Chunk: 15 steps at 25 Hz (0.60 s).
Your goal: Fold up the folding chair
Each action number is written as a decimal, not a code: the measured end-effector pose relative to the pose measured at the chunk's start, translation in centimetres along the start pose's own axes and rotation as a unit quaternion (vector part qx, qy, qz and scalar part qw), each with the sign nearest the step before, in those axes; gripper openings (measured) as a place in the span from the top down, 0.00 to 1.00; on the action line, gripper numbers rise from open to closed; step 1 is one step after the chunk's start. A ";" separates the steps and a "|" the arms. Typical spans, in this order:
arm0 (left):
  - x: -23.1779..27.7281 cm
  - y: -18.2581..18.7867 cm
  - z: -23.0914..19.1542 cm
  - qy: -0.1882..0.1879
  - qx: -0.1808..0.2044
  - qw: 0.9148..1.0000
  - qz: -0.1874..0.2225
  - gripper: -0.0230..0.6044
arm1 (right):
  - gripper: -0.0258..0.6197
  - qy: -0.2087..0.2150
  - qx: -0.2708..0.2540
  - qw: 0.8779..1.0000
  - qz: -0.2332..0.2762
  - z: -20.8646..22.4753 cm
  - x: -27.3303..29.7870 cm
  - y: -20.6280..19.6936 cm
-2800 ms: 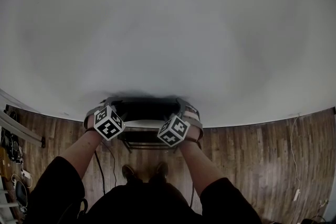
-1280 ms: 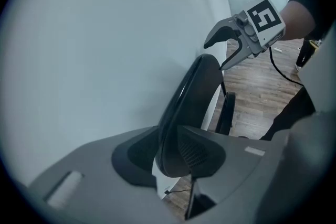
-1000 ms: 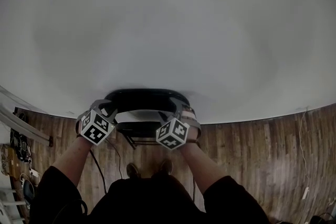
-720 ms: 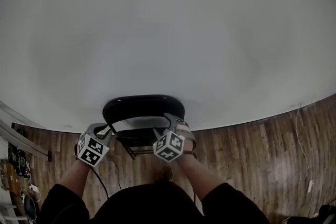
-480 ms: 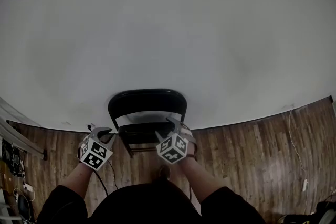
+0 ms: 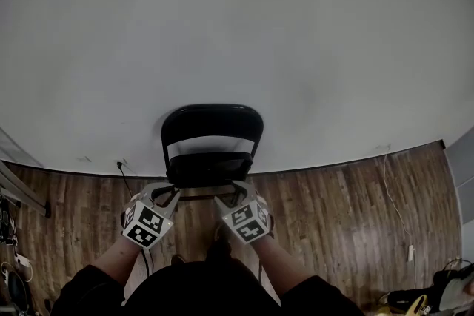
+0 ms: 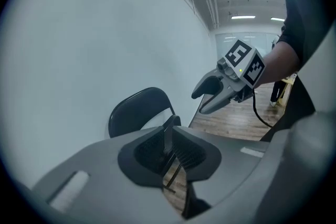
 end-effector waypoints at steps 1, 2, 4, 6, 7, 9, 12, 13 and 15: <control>-0.5 0.1 0.8 -0.005 -0.008 1.000 0.013 0.89 | 0.60 0.006 0.006 1.000 0.007 -1.0 -0.7 0.0; -1.0 0.2 1.5 -0.011 -0.016 1.000 0.025 0.89 | 0.61 0.013 0.012 1.000 0.016 -2.0 -1.5 0.1; -2.1 0.5 3.4 -0.022 -0.031 0.998 0.046 0.91 | 0.63 0.032 0.024 0.999 0.037 -3.7 -3.3 0.2; -3.4 1.0 5.2 -0.033 -0.044 0.996 0.065 0.93 | 0.66 0.050 0.044 0.996 0.062 -4.8 -5.3 0.3; -4.0 1.3 6.0 -0.036 -0.048 0.995 0.074 0.93 | 0.67 0.058 0.060 0.993 0.077 -5.1 -6.2 0.4; -5.0 2.0 7.4 -0.042 -0.051 0.994 0.090 0.95 | 0.68 0.077 0.099 0.986 0.109 -5.3 -7.7 0.4; -6.2 3.8 9.6 -0.048 -0.053 0.991 0.110 0.96 | 0.70 0.114 0.122 0.976 0.142 -5.9 -10.3 0.4; -6.5 4.6 10.2 -0.048 -0.054 0.991 0.117 0.96 | 0.71 0.129 0.125 0.972 0.150 -6.1 -11.2 0.5; -6.7 6.3 11.3 -0.048 -0.055 0.989 0.130 0.96 | 0.72 0.157 0.130 0.964 0.171 -6.0 -13.0 0.9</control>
Point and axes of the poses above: the fingertips, and each gripper's own axes: x forward along the fingers, z to its right, y out of its top, the point moved 2 cm from there along -x, backward along the fingers, and after that the axes turned 5 degrees about -z, right-handed, at the moved point
